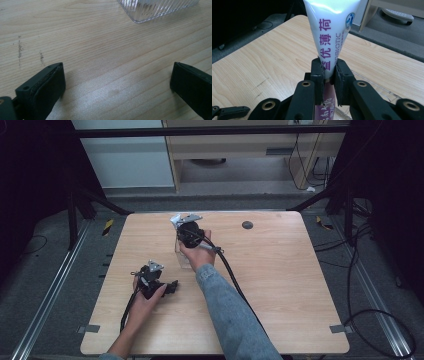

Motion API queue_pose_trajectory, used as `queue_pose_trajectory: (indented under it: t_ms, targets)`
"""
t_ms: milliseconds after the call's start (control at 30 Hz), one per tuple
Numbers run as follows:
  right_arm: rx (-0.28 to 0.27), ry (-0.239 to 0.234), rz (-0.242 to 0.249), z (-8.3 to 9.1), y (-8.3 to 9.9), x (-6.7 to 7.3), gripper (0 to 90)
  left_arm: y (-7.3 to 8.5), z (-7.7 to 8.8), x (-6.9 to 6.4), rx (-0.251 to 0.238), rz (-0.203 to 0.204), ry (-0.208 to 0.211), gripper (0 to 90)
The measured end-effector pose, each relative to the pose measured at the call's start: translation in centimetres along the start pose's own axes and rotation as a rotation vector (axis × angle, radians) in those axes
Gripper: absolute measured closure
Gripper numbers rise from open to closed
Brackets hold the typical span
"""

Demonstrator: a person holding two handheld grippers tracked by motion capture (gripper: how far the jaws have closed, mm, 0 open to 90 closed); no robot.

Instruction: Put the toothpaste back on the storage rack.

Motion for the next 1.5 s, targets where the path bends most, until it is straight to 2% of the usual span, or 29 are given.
queue_pose_trajectory:
  t_ms: [867,1167,1500]
  targets:
    - [0.006,0.001,-0.013,-0.2,-0.2,-0.2,76.3,0.0,0.0,0.0,0.000,0.000,0.001,0.0]
    - [0.016,-0.016,-0.019,0.6,-0.5,-0.5,68.8,0.0,0.0,0.0,0.001,-0.002,0.000,0.0]
    - [0.010,-0.032,-0.010,1.6,-0.3,-0.7,68.7,0.0,0.0,0.0,0.000,-0.002,0.001,0.0]
Point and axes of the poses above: each handheld gripper's, and its own axes: z roughly backward along the jaws, y roughly out of its underside, x roughly to its left, the point moved 1 cm from there along -z, roughly forward along the jaws, and after that the axes turned 13 degrees about y, right-handed, at the moved point
